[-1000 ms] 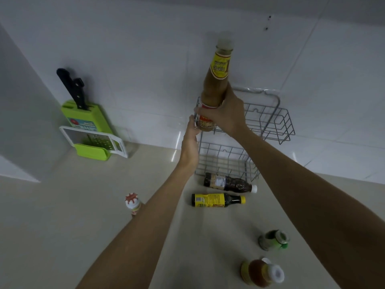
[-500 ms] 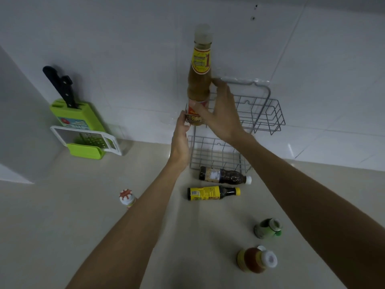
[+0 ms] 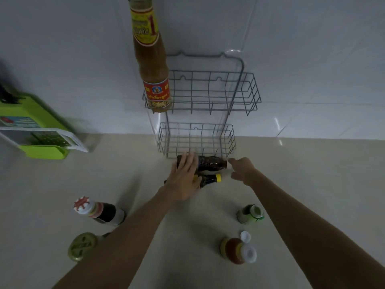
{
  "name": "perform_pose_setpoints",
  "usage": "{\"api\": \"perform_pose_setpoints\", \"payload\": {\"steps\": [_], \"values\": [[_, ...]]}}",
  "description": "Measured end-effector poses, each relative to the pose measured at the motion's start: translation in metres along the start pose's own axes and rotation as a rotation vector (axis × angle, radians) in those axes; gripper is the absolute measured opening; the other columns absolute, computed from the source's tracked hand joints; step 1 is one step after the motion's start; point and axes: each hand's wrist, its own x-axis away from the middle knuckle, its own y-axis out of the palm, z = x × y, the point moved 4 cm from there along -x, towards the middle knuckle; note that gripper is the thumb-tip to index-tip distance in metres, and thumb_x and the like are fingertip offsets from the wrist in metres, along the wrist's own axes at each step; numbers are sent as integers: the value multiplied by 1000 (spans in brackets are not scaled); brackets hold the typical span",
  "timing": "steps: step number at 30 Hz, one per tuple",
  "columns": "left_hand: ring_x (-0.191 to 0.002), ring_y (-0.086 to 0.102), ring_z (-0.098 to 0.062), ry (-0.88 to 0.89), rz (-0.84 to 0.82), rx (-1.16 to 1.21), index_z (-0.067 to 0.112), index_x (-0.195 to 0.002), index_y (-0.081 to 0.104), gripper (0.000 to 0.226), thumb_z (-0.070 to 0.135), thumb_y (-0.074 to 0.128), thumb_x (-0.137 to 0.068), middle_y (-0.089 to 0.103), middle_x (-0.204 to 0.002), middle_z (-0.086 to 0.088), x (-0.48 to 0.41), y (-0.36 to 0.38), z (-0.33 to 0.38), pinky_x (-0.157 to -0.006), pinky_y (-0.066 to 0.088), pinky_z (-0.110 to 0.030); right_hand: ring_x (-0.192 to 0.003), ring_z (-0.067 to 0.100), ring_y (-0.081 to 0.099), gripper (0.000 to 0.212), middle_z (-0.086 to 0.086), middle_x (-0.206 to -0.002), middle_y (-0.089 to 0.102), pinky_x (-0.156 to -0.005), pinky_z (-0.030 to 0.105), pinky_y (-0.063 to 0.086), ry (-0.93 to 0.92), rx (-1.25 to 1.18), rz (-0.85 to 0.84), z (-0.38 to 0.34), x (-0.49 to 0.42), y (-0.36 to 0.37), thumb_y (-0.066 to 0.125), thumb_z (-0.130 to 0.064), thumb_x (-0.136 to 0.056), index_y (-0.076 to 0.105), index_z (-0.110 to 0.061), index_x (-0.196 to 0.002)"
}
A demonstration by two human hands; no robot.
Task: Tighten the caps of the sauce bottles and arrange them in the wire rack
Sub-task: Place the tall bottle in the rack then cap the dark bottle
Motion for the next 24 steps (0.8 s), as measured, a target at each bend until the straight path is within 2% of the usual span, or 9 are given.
{"api": "perform_pose_setpoints", "payload": {"steps": [3,5,10,13,15,17,20,22,24], "values": [[-149,-19,-22,15,1,-63,14,-155,-9,68,43,24,-103,-17,-163,-2,-2,11,-3,-122,-2,-50,-63,24,60,33,17,-79,58,-53,29,58,119,-242,-55,3,-13,10,60,-27,-93,52,4,-103],[-149,-19,-22,19,20,-60,14,-155,-8,67,43,24,-103,-16,-163,-2,0,15,-3,-122,0,-50,-61,23,61,36,19,-85,60,-43,29,57,144,-302,-59,3,-16,14,67,-29,-89,52,3,-97],[-151,-11,-25,-2,109,86,10,-155,5,62,34,29,-104,-3,-165,-6,8,12,-5,-123,-1,-45,-89,36,68,36,23,-108,57,-67,45,62,109,-654,-71,-2,-9,19,74,-7,-82,53,9,-107],[-151,2,-24,-11,255,247,8,-153,15,58,25,37,-102,11,-163,-8,18,1,-2,-124,5,-40,-92,33,69,33,21,-111,64,-71,39,61,-127,-559,33,-14,9,16,74,-11,-82,59,4,-107],[-150,8,-23,-52,315,375,9,-152,19,60,21,46,-100,16,-160,-8,23,-9,-2,-123,6,-35,-96,27,66,28,4,-104,63,-71,36,61,-402,-384,102,-32,36,3,72,-14,-84,60,-7,-108],[-143,24,-23,-51,331,482,14,-146,29,62,21,59,-92,30,-152,-5,27,-21,-4,-122,19,-41,-98,27,65,24,-4,-104,61,-80,38,60,-656,-266,41,-55,69,-13,68,-10,-87,60,-15,-109],[-109,54,-11,-17,257,702,22,-132,44,65,20,77,-77,55,-120,5,37,-44,-2,-95,48,-27,-105,32,64,25,12,-118,60,-89,44,55,-911,-274,-215,-86,111,-35,57,4,-91,57,-5,-114],[-93,63,-8,-24,225,768,22,-120,53,57,18,82,-71,64,-103,9,45,-57,6,-77,49,-18,-113,34,62,31,19,-128,56,-93,44,54,-956,-354,-338,-104,134,-42,53,7,-92,51,-2,-121],[-79,64,-9,-43,399,751,20,-102,55,43,16,82,-68,66,-88,7,55,-68,18,-66,49,-19,-115,28,60,44,18,-133,53,-94,39,53,-923,-484,-363,-114,152,-43,56,3,-92,42,-8,-132]]}}
